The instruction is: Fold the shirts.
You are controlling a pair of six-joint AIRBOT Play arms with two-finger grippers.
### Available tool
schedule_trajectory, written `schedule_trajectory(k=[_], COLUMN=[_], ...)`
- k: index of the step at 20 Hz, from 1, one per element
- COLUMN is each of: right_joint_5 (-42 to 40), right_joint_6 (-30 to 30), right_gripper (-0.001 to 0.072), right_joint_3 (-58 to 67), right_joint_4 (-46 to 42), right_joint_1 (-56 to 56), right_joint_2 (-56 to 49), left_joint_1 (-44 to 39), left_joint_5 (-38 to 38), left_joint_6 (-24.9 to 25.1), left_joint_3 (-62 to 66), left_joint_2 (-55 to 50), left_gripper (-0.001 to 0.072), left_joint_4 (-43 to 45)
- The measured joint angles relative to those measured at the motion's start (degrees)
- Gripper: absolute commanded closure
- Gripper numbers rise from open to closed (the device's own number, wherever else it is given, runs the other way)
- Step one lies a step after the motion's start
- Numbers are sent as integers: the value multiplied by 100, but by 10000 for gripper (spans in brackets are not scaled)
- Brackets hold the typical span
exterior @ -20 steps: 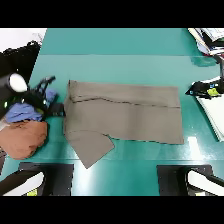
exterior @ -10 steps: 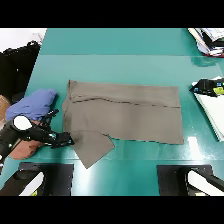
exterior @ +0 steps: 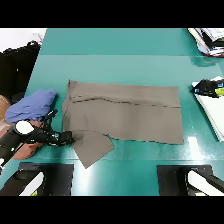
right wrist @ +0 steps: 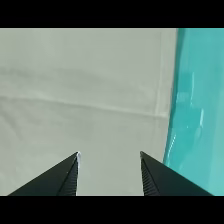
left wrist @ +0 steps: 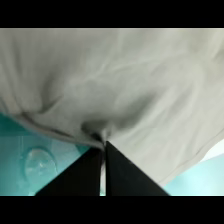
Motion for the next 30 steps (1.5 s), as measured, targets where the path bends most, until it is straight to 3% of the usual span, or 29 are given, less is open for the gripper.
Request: schedule_trajectory(k=[4,8,13,17,19,21,22,24,30], right_joint_5=[450,592,291,-39,-57,-68,-74,-173,387], right_joint_6=[2,0,-2,-7,-26,-81,-122,-221,-372], right_gripper=[273,250,264,272,376,431,588,691,695], right_joint_3=[-369,-1777,-3687,-4312,-4363,-4345,-4325,-4264,-3657], right_joint_4=[-28,-61,57,339,459,505,509,472,229], right_joint_1=[-520,-1421,-2094,-2216,-2236,-2251,-2258,-2258,-2260], right_joint_2=[177,756,1167,992,798,599,525,420,828], left_joint_1=[2,0,0,0,0,0,0,0,0], left_joint_5=[-57,-101,-79,-66,-63,-63,-63,-81,-691], left_joint_6=[151,282,367,389,400,404,411,428,431], left_joint_3=[17,31,33,33,35,33,35,48,586], left_joint_2=[0,0,0,0,0,0,0,0,4], left_gripper=[680,680,679,680,680,680,681,682,684], left_joint_4=[-125,-192,-227,-232,-232,-232,-232,-227,-20])
